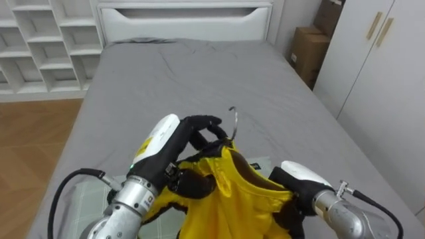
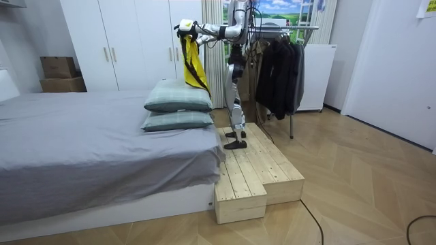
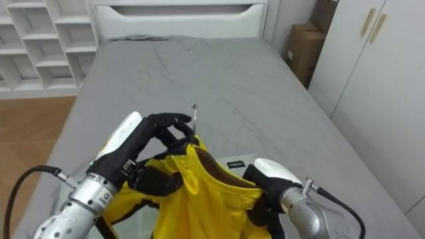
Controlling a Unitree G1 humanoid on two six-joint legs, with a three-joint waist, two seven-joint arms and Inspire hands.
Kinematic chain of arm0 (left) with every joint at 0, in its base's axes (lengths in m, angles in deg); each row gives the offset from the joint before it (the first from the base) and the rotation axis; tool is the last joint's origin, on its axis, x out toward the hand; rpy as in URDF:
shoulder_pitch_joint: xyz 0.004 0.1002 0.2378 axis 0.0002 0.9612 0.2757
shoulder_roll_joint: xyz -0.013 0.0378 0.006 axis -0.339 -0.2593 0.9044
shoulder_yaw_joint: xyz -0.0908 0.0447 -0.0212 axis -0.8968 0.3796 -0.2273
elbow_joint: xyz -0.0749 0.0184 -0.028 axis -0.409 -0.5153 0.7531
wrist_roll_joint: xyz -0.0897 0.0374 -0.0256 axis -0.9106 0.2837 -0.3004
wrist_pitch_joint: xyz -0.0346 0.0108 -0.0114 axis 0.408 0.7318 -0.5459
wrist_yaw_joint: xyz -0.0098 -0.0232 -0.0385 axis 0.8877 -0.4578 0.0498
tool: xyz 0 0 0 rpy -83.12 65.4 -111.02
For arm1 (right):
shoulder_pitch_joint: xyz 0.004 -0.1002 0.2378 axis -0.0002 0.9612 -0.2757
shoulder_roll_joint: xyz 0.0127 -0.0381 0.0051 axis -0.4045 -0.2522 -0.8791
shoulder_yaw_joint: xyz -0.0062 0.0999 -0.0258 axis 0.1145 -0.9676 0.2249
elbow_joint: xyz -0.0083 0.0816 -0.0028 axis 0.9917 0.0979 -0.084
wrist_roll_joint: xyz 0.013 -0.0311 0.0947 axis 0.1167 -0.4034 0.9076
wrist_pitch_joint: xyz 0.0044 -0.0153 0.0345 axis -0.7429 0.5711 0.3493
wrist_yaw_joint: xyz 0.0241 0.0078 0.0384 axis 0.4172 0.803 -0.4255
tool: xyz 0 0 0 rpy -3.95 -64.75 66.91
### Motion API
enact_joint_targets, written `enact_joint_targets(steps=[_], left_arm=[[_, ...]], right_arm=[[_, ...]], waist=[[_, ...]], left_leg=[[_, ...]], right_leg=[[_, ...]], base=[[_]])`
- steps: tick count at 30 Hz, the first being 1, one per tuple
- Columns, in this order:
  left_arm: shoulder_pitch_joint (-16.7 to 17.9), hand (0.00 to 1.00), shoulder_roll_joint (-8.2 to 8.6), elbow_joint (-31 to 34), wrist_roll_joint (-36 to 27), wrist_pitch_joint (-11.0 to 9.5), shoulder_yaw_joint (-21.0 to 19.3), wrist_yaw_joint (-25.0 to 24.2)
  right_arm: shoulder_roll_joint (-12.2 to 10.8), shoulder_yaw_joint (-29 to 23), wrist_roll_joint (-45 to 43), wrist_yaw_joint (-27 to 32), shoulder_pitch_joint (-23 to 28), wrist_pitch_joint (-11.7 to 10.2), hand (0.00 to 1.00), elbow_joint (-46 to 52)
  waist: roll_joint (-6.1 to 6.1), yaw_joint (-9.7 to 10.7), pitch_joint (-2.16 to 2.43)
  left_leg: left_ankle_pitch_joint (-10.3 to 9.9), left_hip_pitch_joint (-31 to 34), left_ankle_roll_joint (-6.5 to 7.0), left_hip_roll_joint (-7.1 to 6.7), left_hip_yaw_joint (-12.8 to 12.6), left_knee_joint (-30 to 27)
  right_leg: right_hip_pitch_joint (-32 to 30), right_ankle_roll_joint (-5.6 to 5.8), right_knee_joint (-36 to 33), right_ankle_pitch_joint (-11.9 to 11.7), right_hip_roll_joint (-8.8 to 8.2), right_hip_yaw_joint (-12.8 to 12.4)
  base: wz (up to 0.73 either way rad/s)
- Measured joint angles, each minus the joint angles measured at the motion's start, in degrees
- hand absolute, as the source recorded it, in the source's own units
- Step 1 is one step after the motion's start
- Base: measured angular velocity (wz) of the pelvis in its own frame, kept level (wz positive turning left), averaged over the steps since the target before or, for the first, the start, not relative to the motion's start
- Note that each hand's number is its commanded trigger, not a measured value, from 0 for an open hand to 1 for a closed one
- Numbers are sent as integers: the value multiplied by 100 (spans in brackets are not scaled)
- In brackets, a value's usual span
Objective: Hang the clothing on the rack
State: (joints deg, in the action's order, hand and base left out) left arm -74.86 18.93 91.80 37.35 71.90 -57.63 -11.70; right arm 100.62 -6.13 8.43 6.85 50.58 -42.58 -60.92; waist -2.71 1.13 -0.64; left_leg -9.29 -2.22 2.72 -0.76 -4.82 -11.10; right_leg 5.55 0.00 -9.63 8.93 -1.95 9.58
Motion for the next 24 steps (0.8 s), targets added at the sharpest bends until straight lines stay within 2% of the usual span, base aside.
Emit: enact_joint_targets(steps=[10,18,24], left_arm=[[0,0,2,-208,-177,-64,-1,10],[0,0,2,-452,-383,-218,-18,48],[2,0,28,-460,-438,-289,-108,283]], right_arm=[[49,-11,5,-6,45,-1,100,1],[33,-80,40,11,116,-18,100,6],[-23,-229,573,151,138,-27,100,136]], waist=[[12,4,-7],[26,39,-26],[22,19,-28]], left_leg=[[0,-74,0,2,-53,60],[0,-158,0,-1,-74,85],[1,-157,1,0,-149,141]], right_leg=[[31,0,-1,0,1,-18],[108,7,-2,5,-1,-76],[71,12,9,9,6,-153]], base=[[-2],[-1],[-7]])
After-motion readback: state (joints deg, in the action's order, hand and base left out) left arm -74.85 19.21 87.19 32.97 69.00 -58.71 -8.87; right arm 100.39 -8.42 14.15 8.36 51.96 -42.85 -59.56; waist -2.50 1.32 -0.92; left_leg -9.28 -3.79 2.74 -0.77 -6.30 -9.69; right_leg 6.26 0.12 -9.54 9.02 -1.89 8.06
